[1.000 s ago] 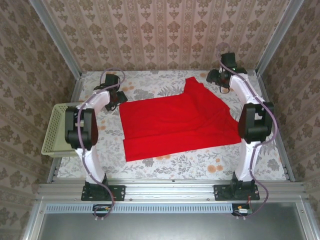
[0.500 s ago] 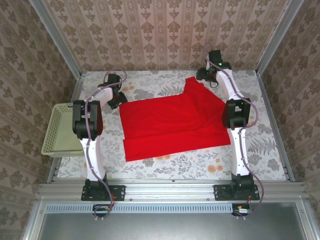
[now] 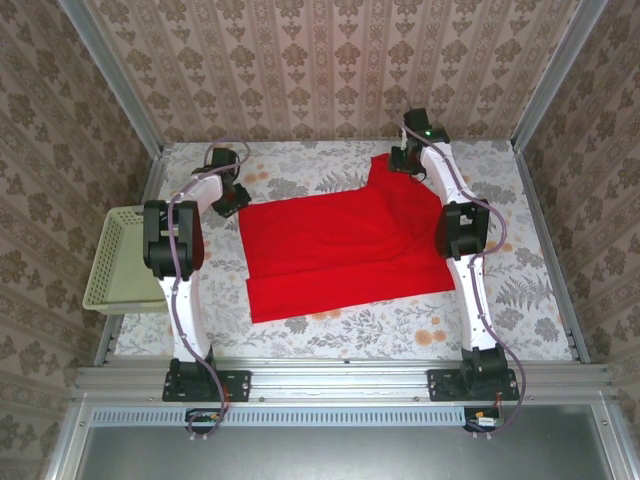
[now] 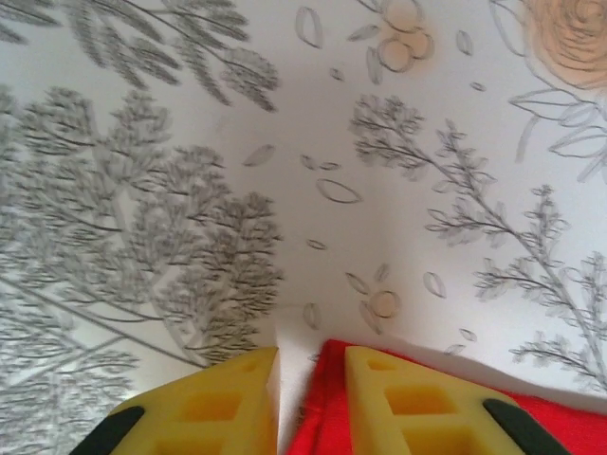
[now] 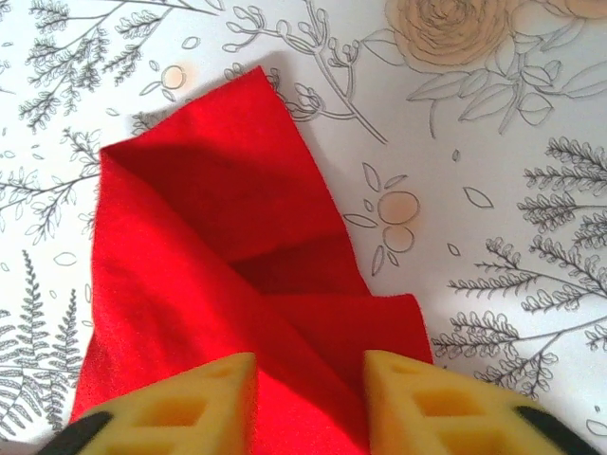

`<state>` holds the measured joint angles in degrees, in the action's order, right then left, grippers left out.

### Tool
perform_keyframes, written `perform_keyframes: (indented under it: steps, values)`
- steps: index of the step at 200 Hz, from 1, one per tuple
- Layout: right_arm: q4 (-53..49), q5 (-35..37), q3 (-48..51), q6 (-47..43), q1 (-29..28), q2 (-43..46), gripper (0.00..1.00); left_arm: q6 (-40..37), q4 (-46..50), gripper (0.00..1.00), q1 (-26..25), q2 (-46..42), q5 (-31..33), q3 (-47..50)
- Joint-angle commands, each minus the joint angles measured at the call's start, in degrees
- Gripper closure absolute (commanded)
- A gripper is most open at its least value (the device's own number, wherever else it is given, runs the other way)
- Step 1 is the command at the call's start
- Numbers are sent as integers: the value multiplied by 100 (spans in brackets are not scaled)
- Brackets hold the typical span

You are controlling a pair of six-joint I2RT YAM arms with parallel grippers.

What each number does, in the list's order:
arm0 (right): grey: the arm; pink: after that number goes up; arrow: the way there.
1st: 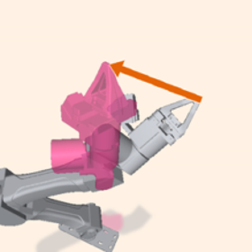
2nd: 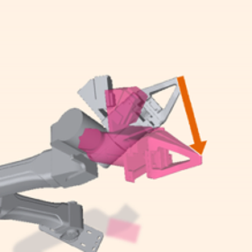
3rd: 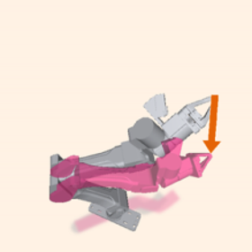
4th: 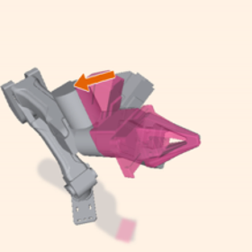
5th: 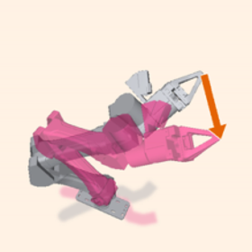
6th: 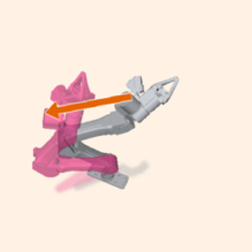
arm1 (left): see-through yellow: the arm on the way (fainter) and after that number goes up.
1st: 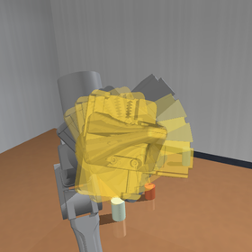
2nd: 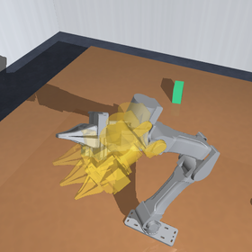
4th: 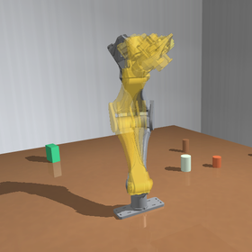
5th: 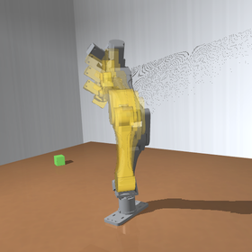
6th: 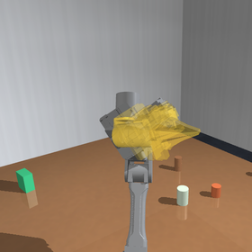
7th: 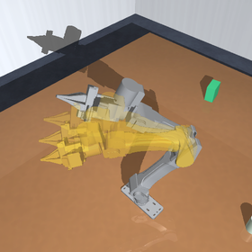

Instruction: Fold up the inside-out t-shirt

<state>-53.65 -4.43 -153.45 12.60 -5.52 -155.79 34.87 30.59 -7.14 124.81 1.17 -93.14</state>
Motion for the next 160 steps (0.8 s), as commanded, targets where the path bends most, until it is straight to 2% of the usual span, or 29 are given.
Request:
perform_keyframes:
  steps: [1,18,30,56,79,109,160]
  values:
    - [-372,189,-99,41,22,41,75,39,-99,80,-145,201,-531,34]
    - [-330,520,275,105,27,344,84,5,-79,83,-189,201,-552,-19]
    - [-98,684,918,216,70,709,88,-28,-95,86,-221,210,-584,-56]
    - [1028,529,2902,496,249,1773,93,-94,-106,91,-310,263,-642,-172]
    - [1616,413,3829,473,341,2365,98,-78,-173,100,-367,148,-632,-130]
    - [1986,442,4278,318,341,2786,100,3,-416,100,-402,-326,-579,165]
    - [1881,453,3887,129,315,2734,100,125,-728,100,-373,-1534,-193,1024]
